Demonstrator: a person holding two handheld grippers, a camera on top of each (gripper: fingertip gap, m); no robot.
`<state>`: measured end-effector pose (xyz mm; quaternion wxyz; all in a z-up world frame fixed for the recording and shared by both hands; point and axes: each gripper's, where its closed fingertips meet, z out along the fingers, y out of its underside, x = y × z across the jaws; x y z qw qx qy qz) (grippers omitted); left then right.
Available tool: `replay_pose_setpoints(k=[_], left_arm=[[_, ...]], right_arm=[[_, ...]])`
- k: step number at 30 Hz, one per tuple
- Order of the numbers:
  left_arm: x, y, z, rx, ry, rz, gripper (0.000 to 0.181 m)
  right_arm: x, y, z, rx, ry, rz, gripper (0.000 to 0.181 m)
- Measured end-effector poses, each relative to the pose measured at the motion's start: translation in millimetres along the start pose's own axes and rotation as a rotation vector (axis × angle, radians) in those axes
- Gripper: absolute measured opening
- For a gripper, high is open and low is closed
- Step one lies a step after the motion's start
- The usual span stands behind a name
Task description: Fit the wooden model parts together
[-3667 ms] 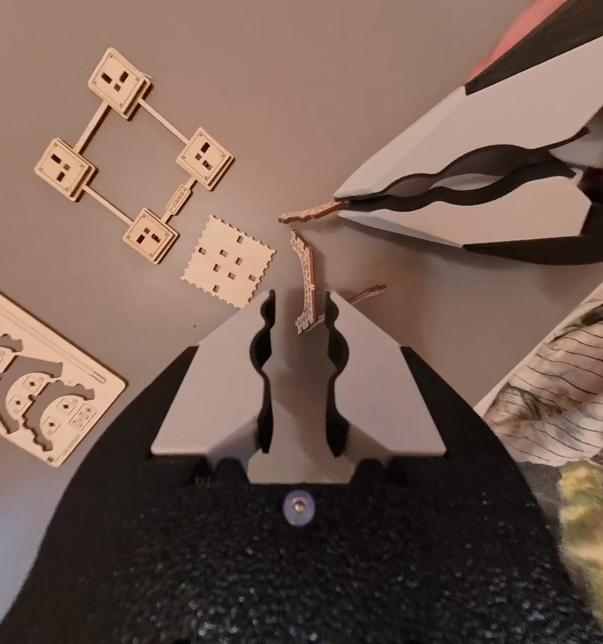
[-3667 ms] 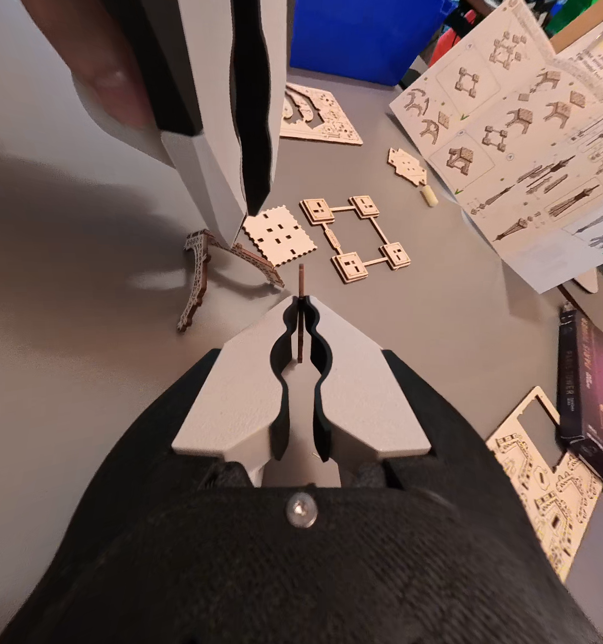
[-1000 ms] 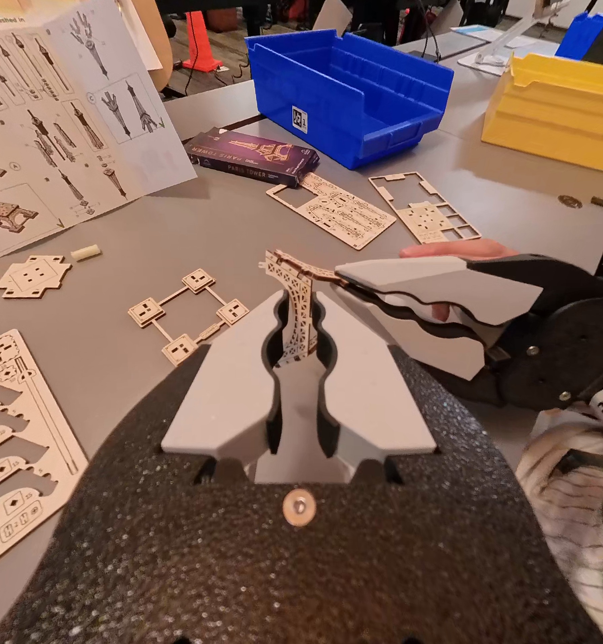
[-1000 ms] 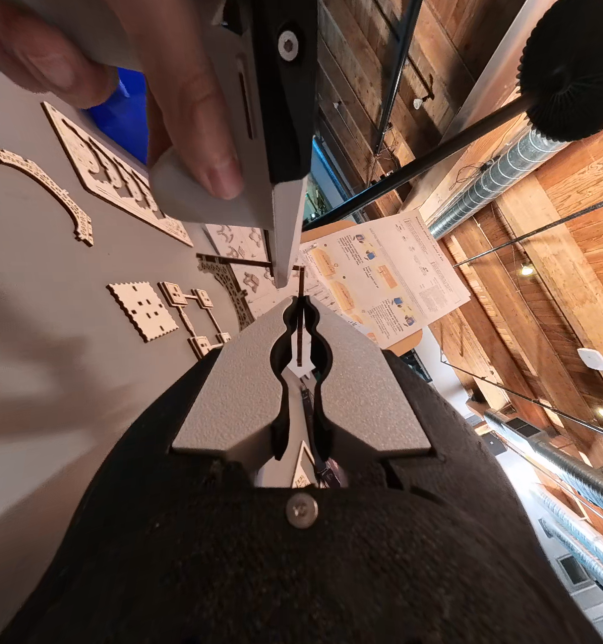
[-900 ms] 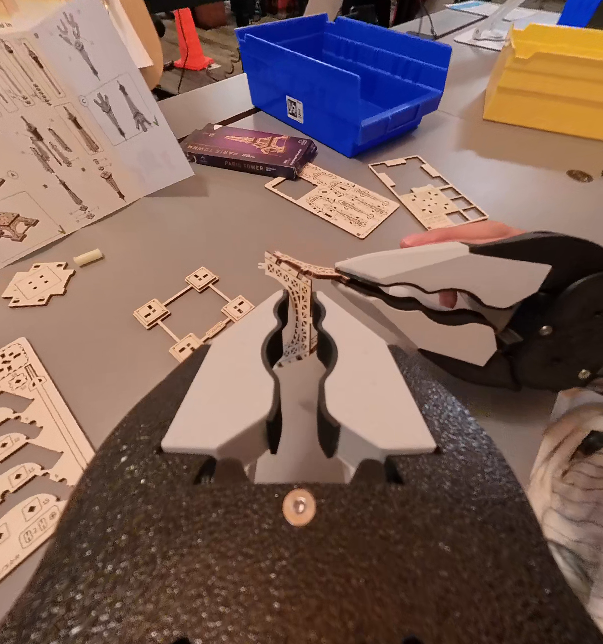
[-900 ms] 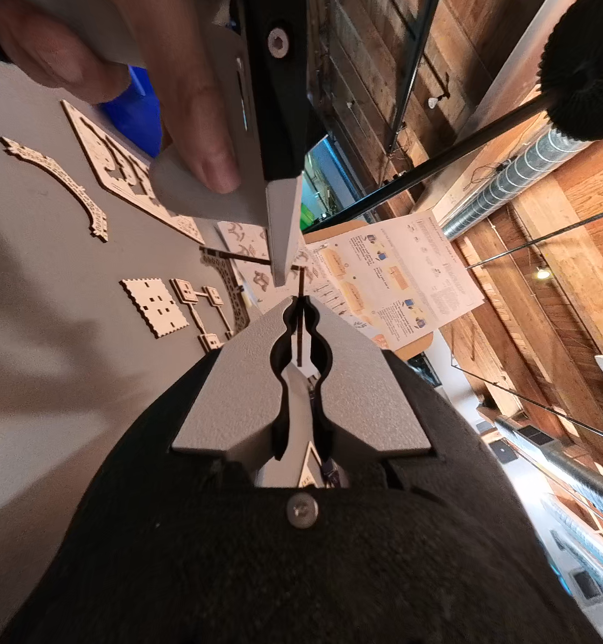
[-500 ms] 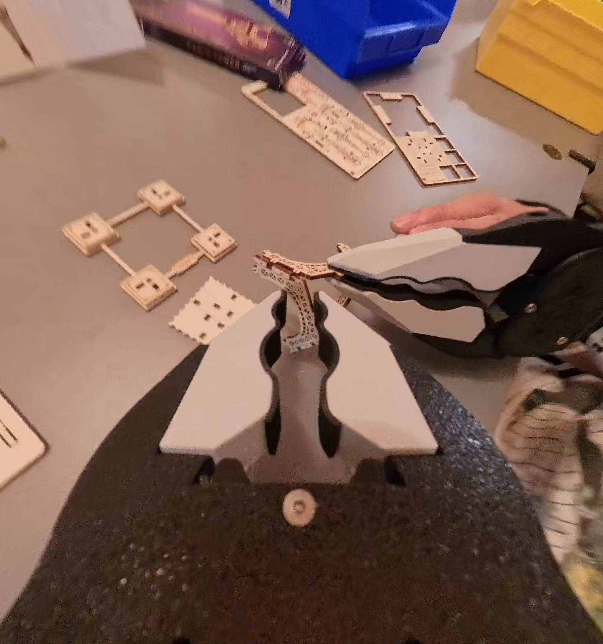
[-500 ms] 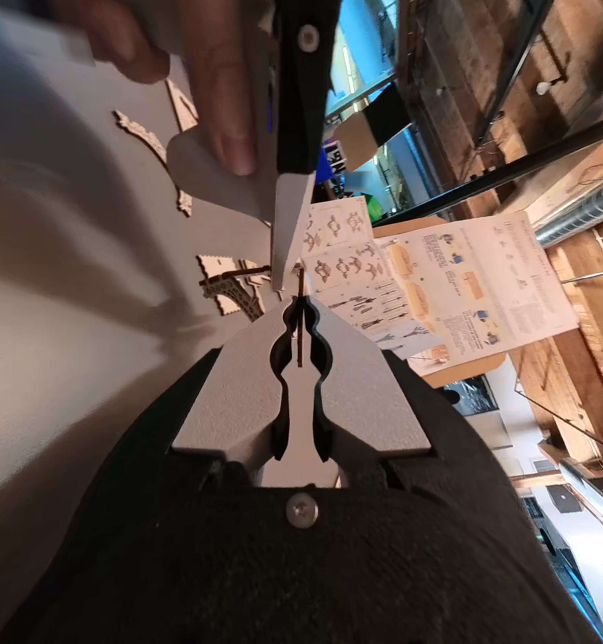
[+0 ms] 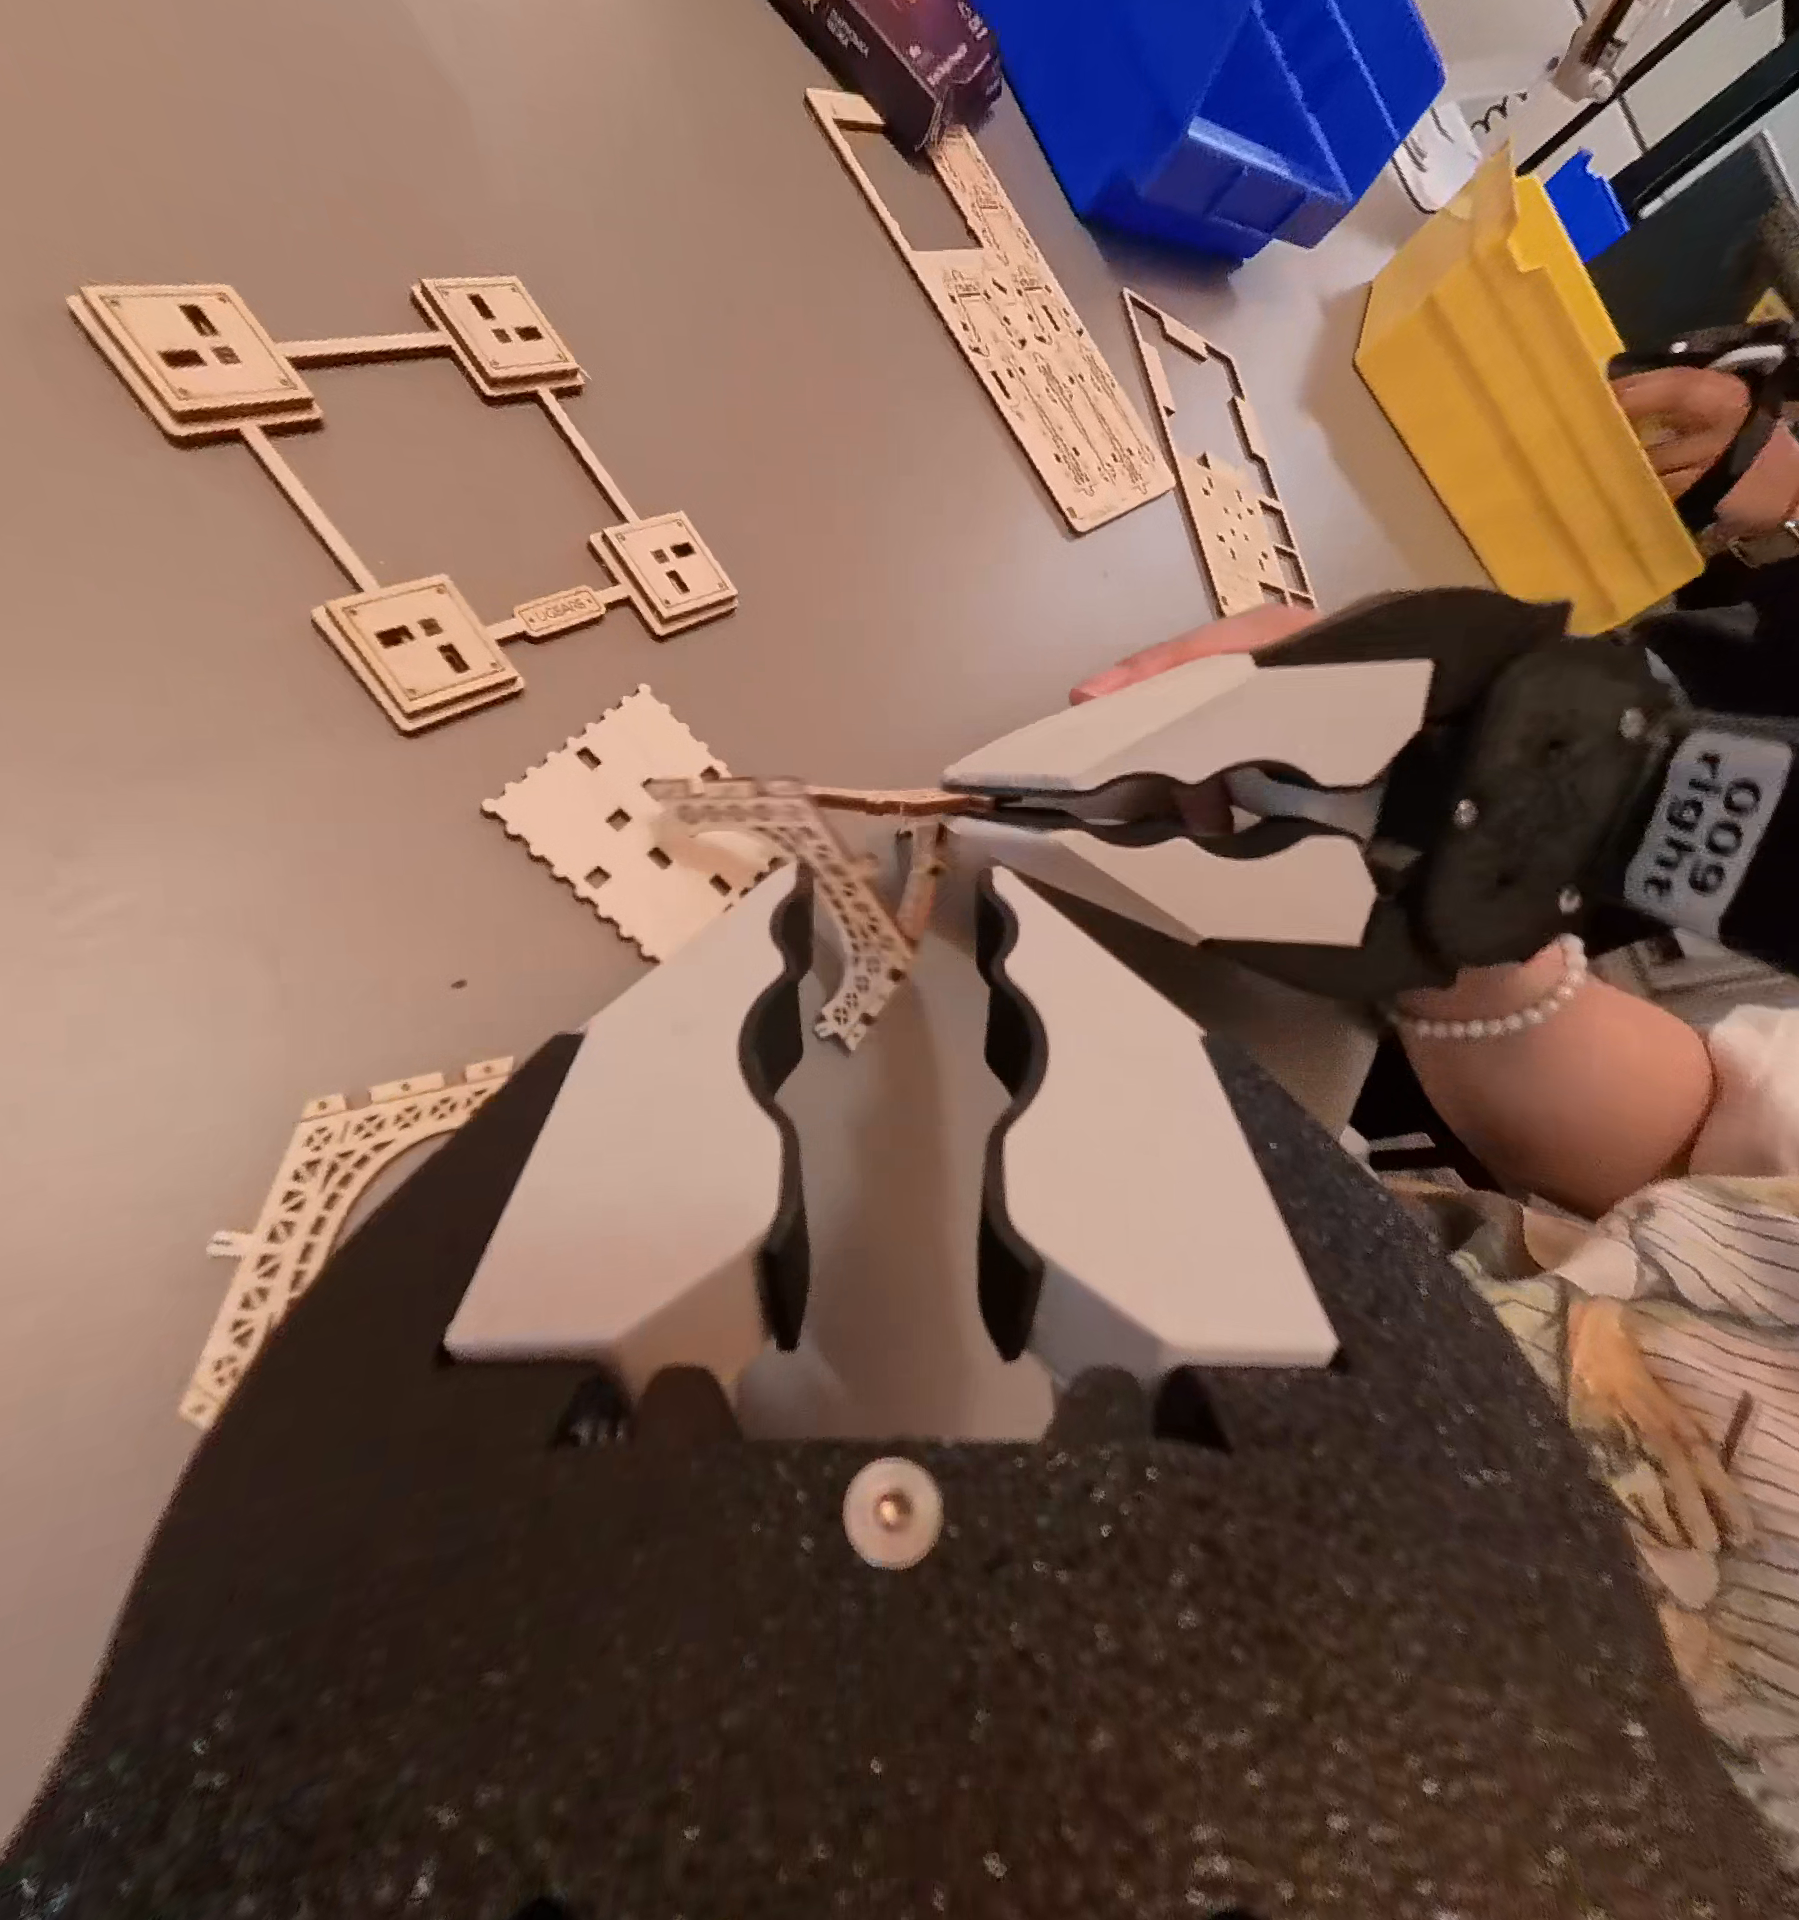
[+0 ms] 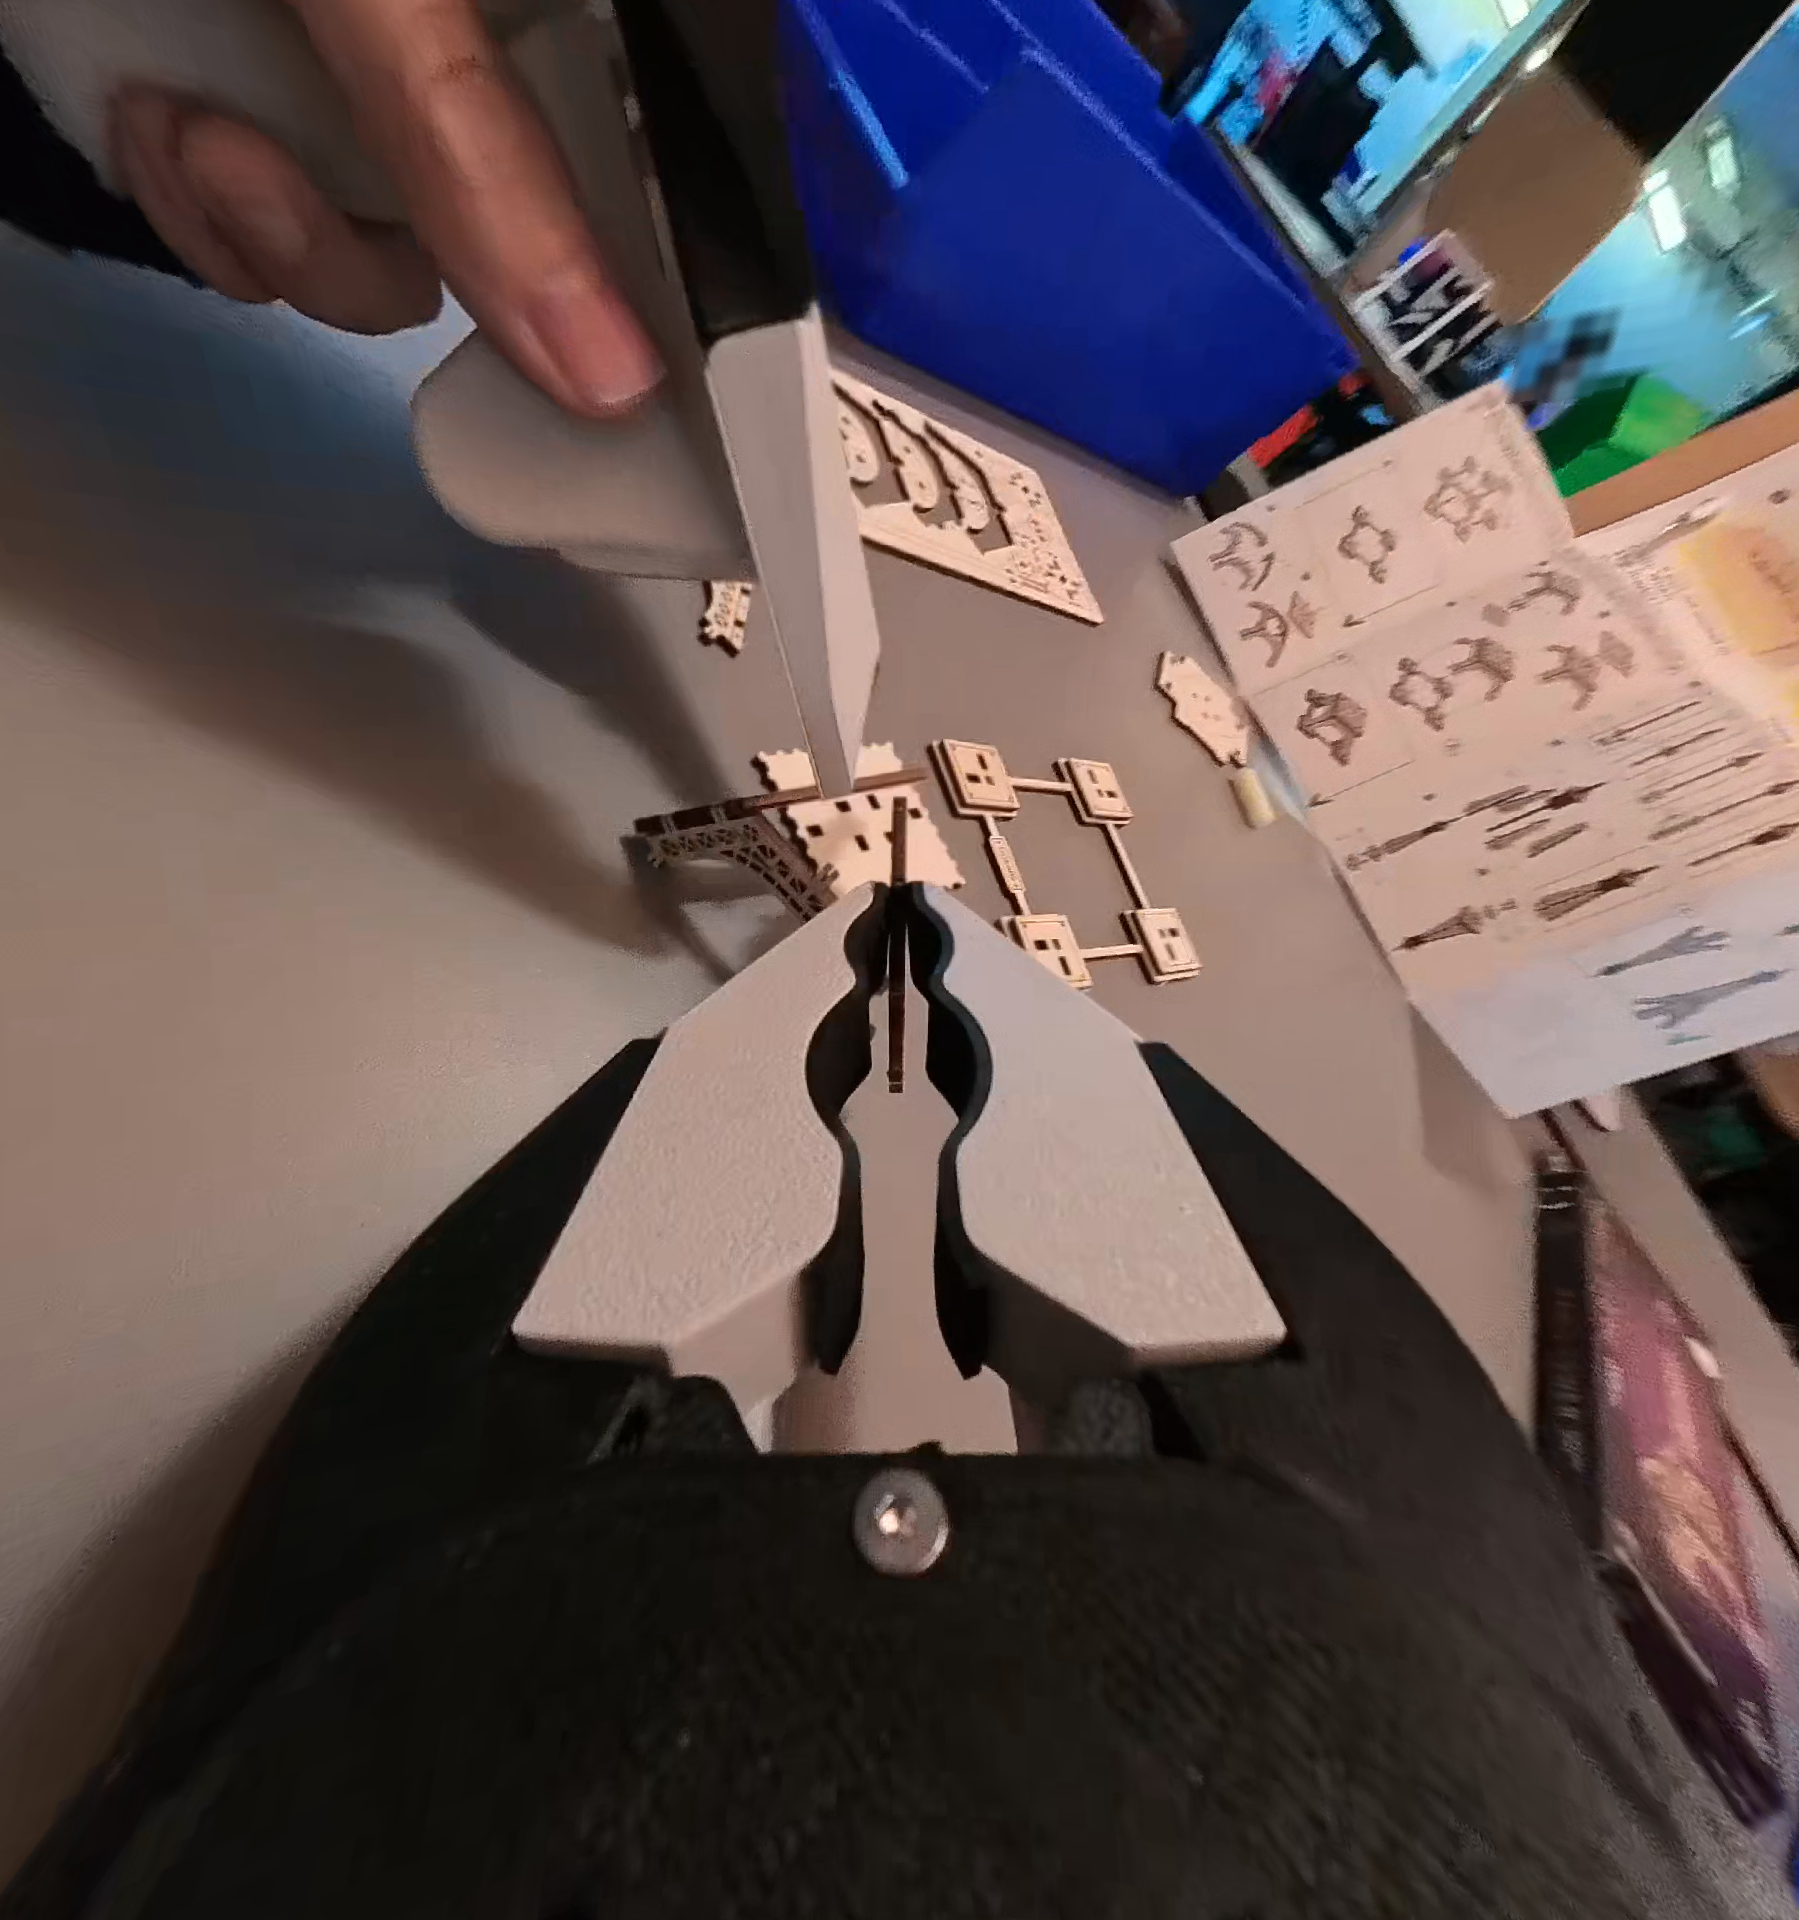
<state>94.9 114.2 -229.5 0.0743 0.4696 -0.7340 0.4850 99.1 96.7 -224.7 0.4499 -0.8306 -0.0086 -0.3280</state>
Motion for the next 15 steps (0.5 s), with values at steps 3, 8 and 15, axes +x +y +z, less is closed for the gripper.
replay_pose_setpoints(k=[3, 8, 15], left_arm=[[0.8, 0.4, -8.6, -0.03, 0.052, 0.016, 0.027], [-9.2, 8.2, -8.2, -0.084, 0.037, 0.071, 0.02], [12.9, 14.4, 7.4, -0.067, 0.167, 0.038, 0.004]], right_arm=[[4.0, 1.3, 4.8, -0.003, -0.067, 0.051, 0.0], [9.3, 9.9, 14.0, -0.031, -0.157, 0.097, 0.0], [4.4, 4.7, 22.2, 0.005, -0.214, 0.101, 0.0]])
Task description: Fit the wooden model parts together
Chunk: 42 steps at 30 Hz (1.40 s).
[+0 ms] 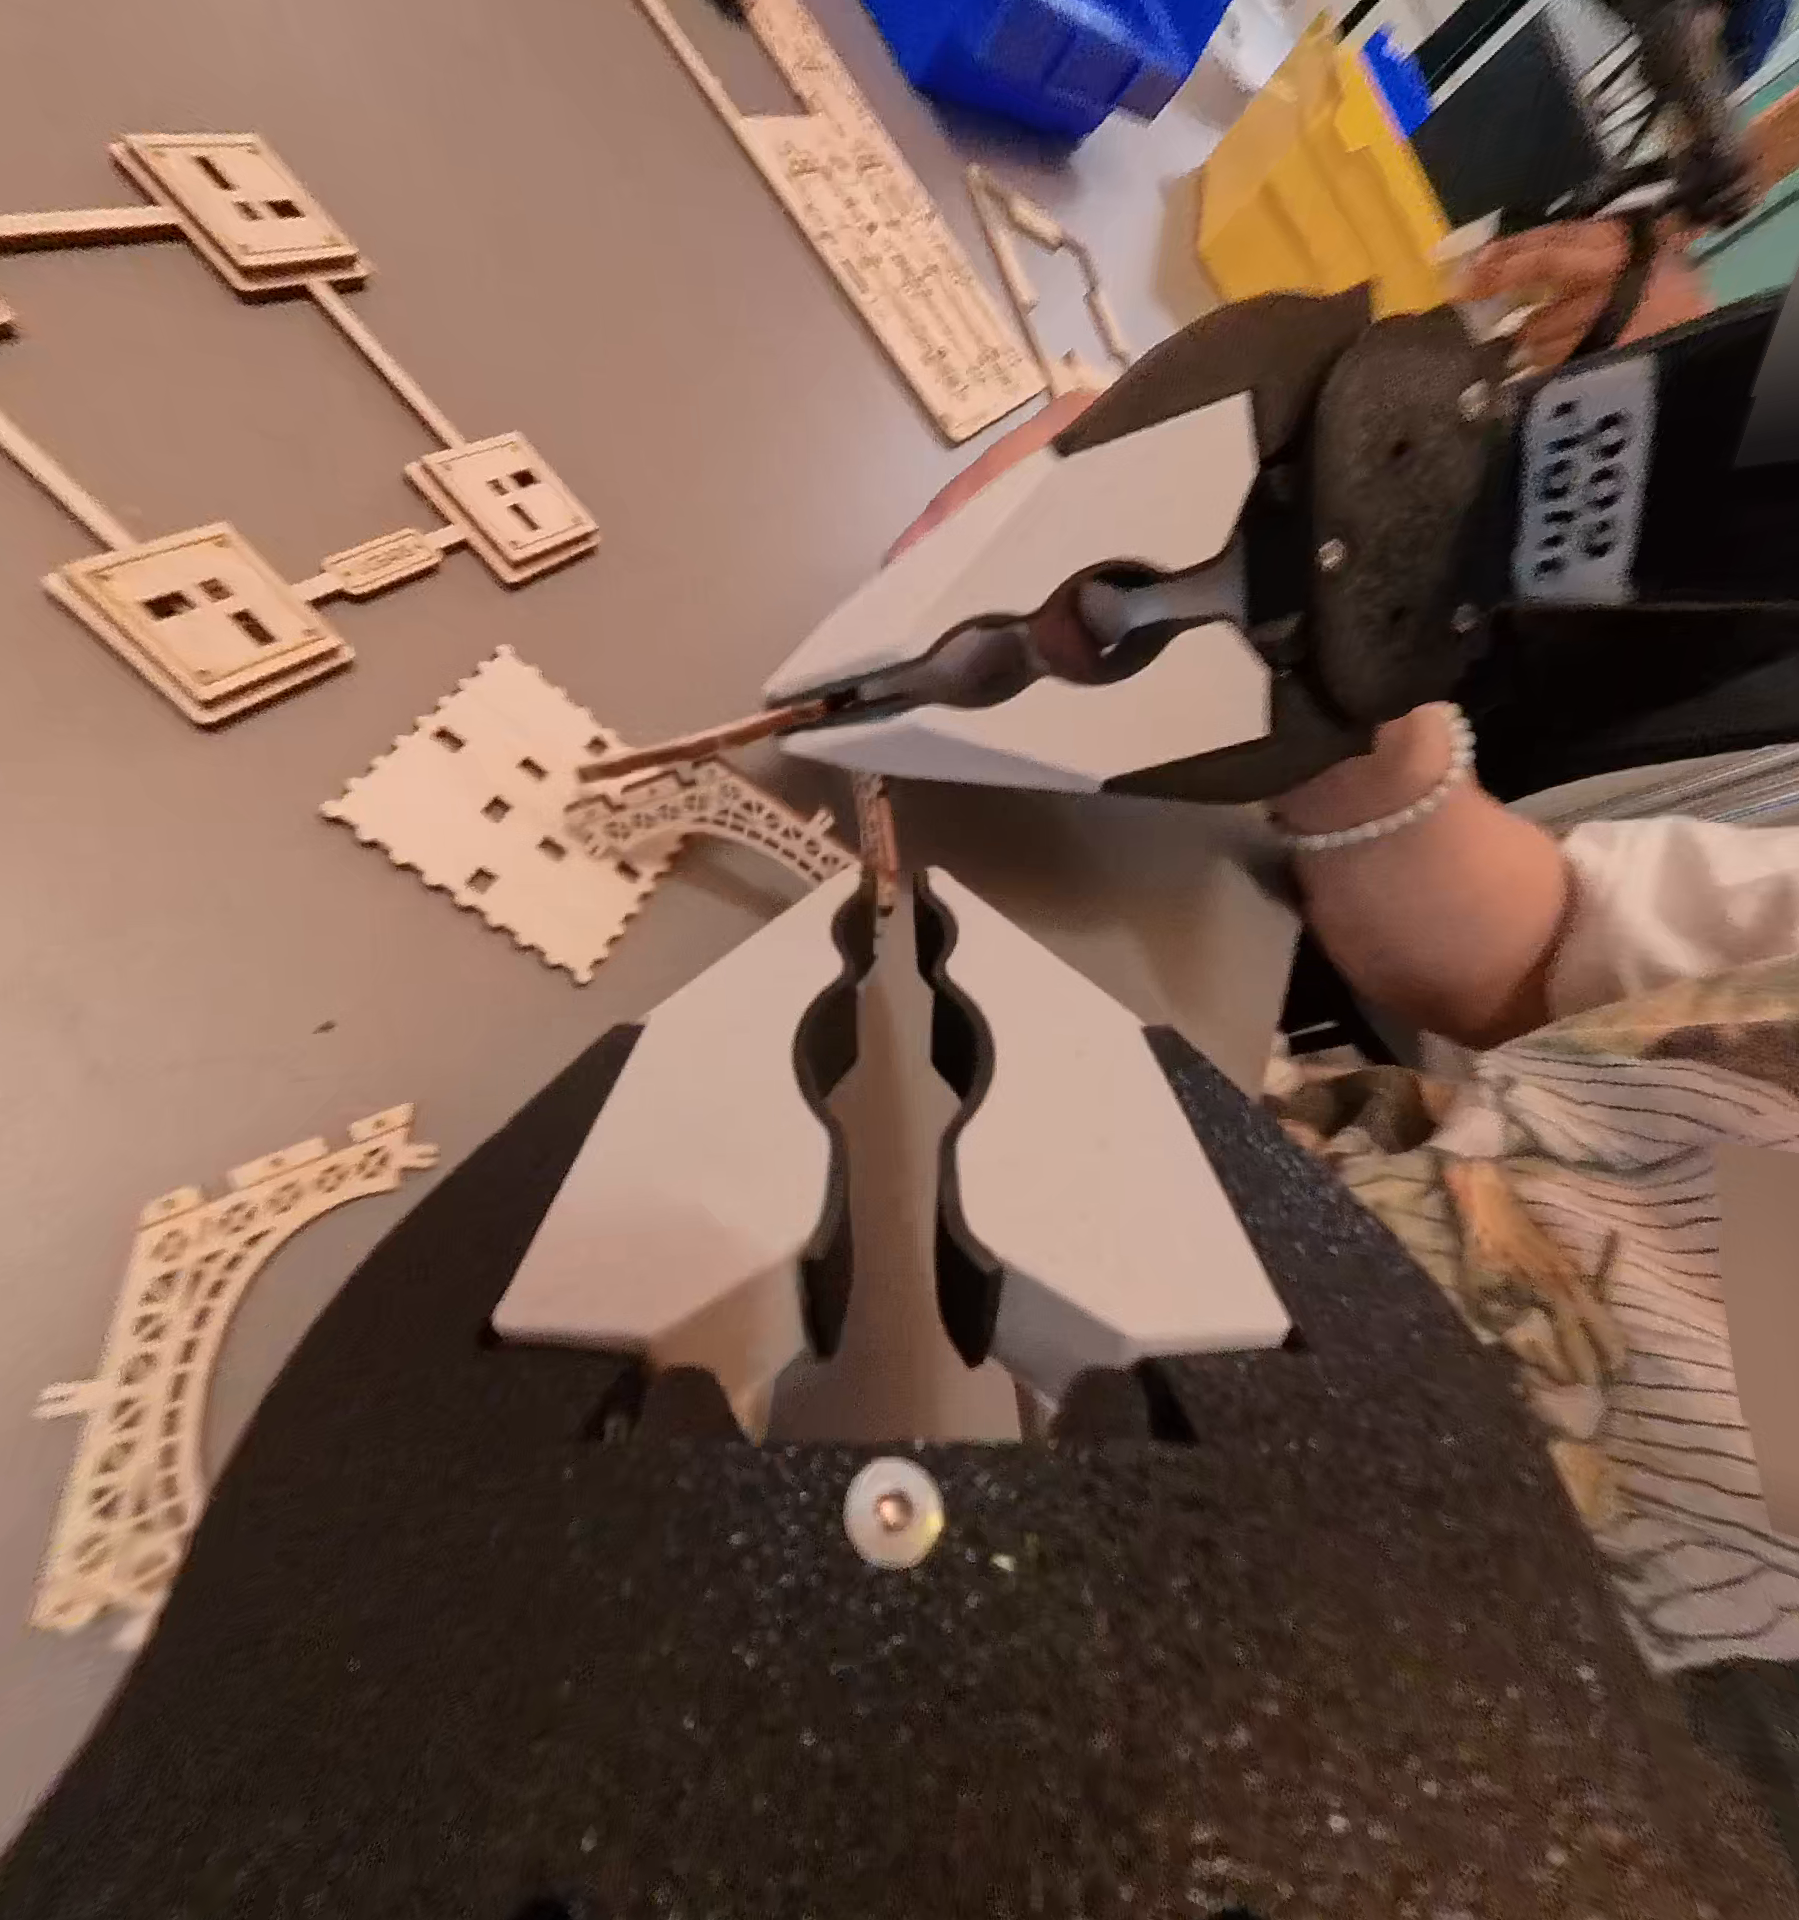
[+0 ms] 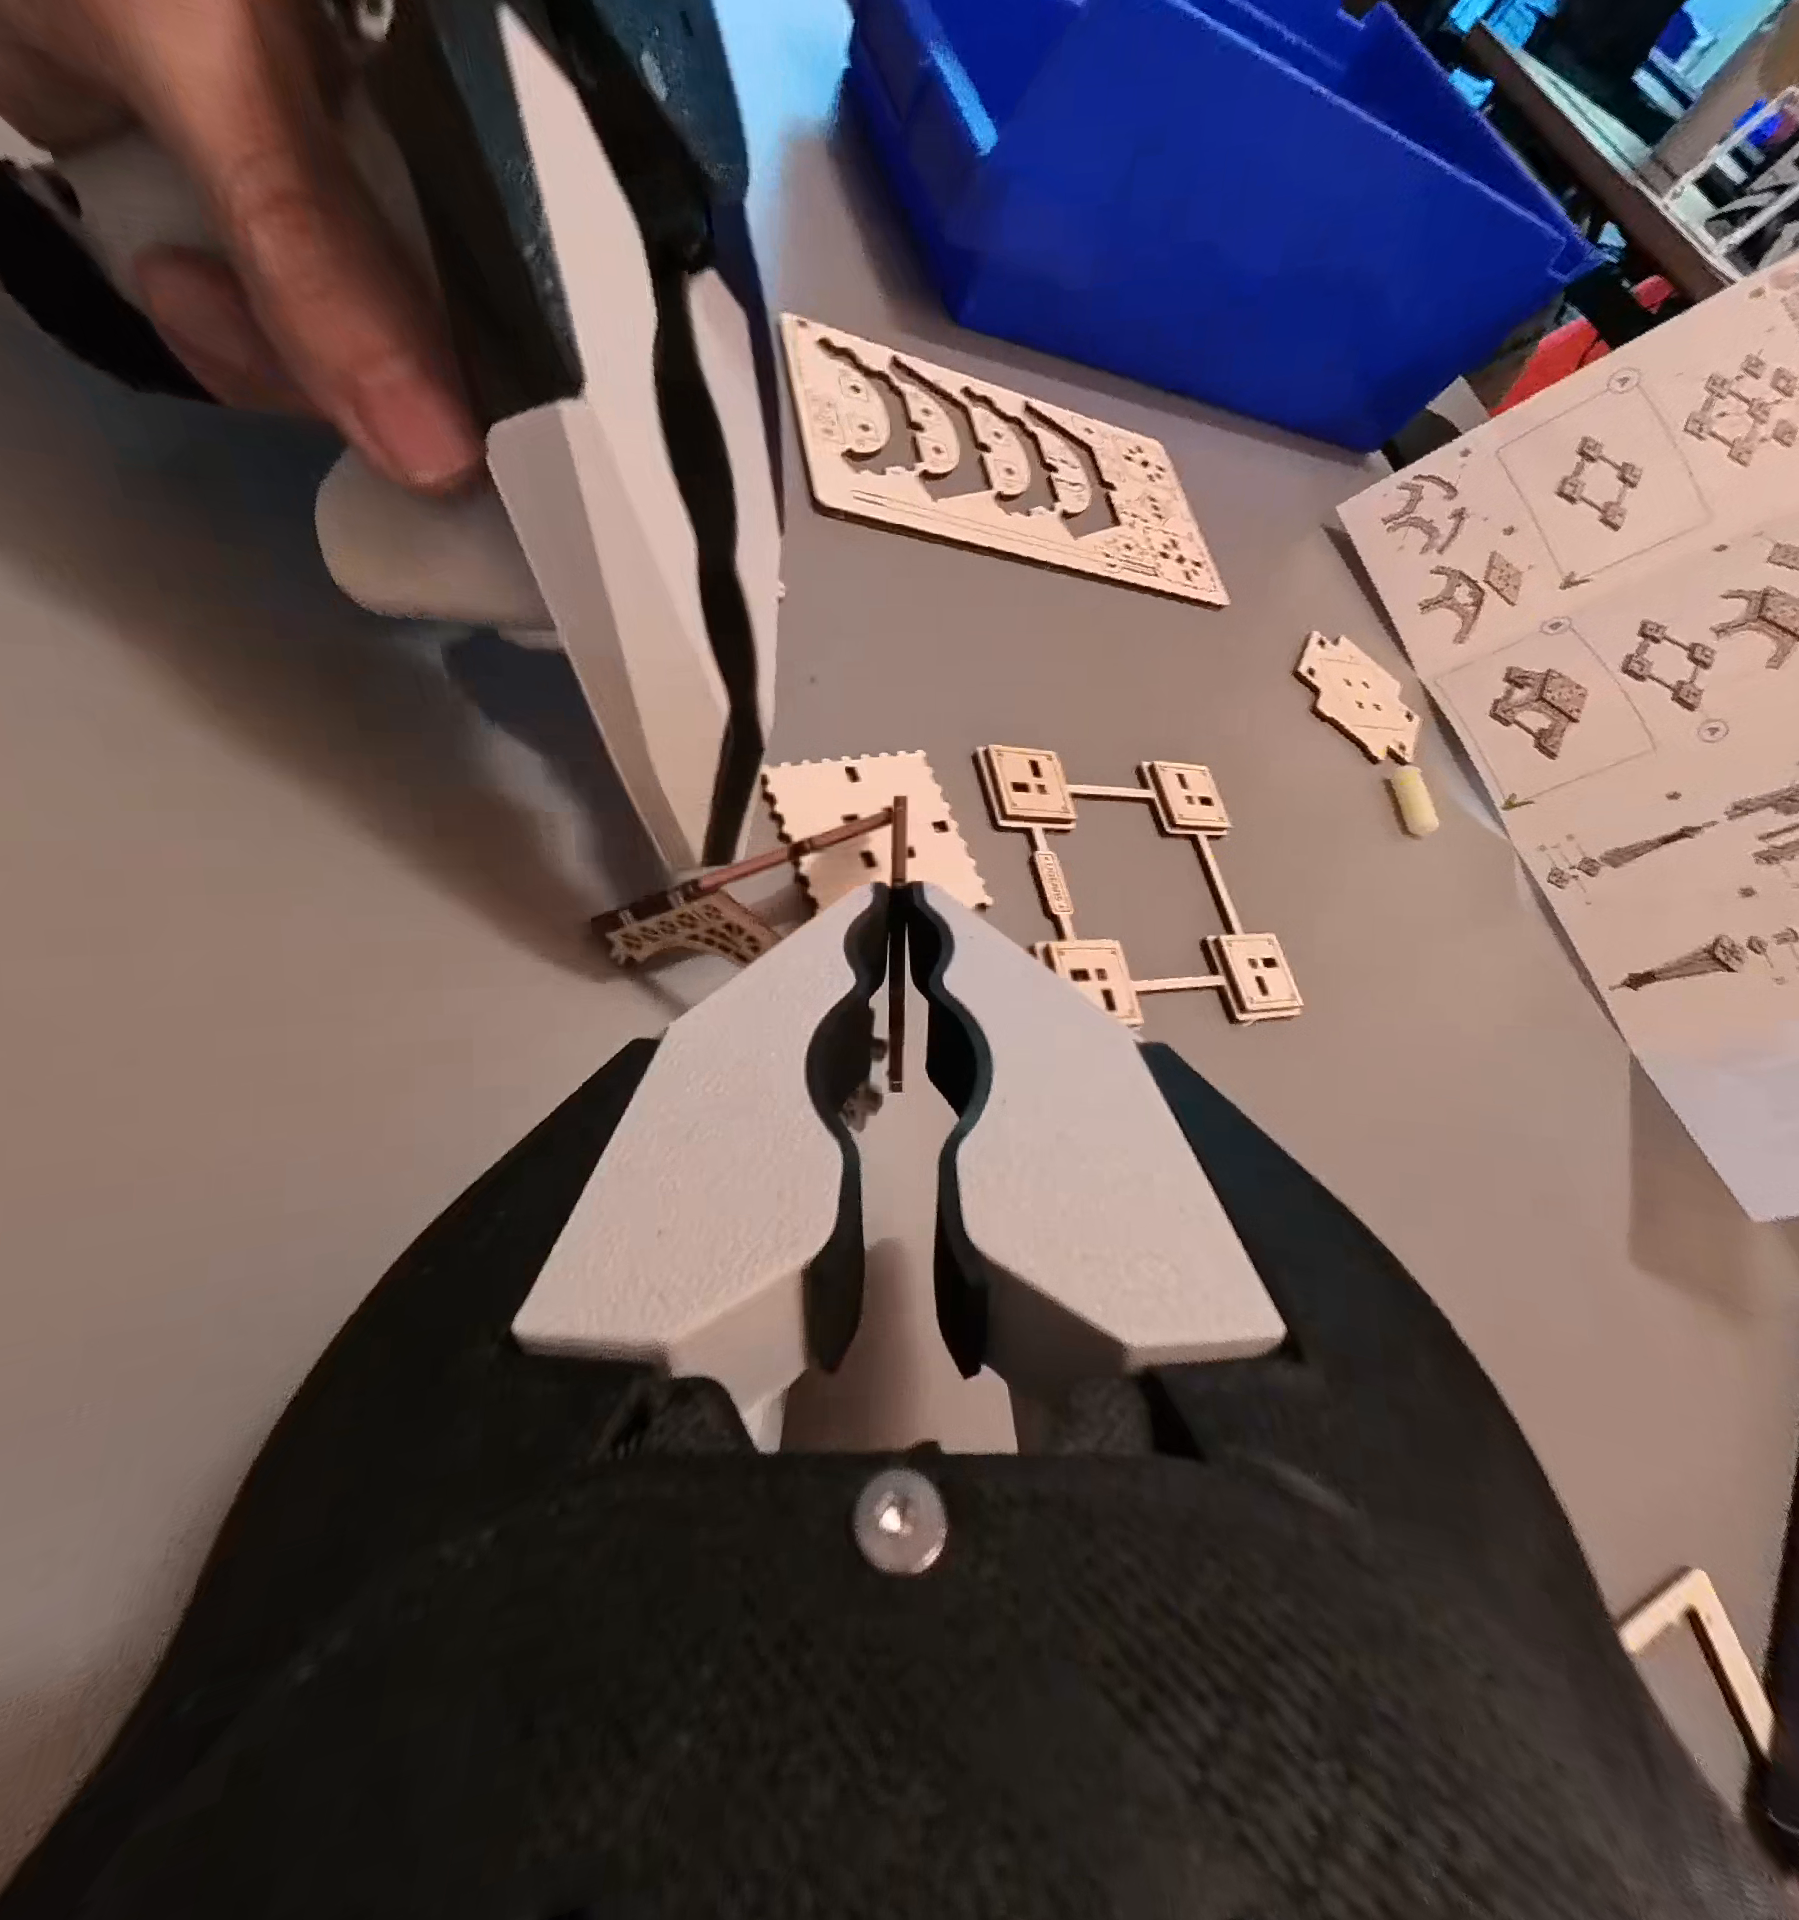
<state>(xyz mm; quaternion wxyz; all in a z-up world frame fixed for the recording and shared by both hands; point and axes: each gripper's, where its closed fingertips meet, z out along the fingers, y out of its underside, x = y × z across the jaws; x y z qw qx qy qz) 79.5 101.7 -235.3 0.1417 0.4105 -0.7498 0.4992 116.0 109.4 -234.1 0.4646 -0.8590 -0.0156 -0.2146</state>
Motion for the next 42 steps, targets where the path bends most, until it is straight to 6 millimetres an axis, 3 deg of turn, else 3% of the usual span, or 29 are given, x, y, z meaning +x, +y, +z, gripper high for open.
replay_pose_setpoints(k=[4, 8, 13, 15, 17, 19, 22, 27, 42], left_arm=[[12.9, 0.3, -1.3, 0.029, 0.063, -0.045, 0.003], [24.0, -0.7, -11.9, 0.042, 0.087, 0.064, 0.002], [-24.1, -15.9, -35.0, 0.027, -0.267, 0.499, 0.006], [-32.7, -11.2, -31.8, -0.054, -0.307, 0.68, 0.015], [-38.4, -1.3, -23.8, -0.142, -0.299, 0.804, 0.037], [-45.2, 5.8, -15.6, -0.19, -0.283, 0.869, 0.032], [-37.7, 5.5, -7.8, -0.161, -0.215, 0.925, 0.027], [-29.0, -7.6, -13.2, -0.088, -0.133, 0.982, 0.017], [-28.4, -2.7, -8.5, -0.191, 0.146, 0.997, 0.006]], right_arm=[[-8.3, 1.5, 1.0, -0.004, -0.049, -0.039, 0.0], [-11.2, 0.8, 0.7, 0.016, -0.104, -0.043, 0.0], [-4.7, 10.8, -2.8, -0.051, -0.097, -0.076, 0.001], [-8.7, 9.4, -4.1, -0.045, -0.116, -0.078, 0.001], [-8.7, 7.2, -4.1, -0.038, -0.117, -0.078, 0.0], [-9.7, 6.3, -4.5, -0.031, -0.126, -0.088, 0.0], [-7.1, 7.8, -5.6, -0.023, -0.115, -0.102, 0.0], [-9.9, 5.9, -5.7, 0.02, -0.126, -0.091, 0.0], [-16.5, 1.0, -5.6, 0.064, -0.138, -0.153, 0.001]])
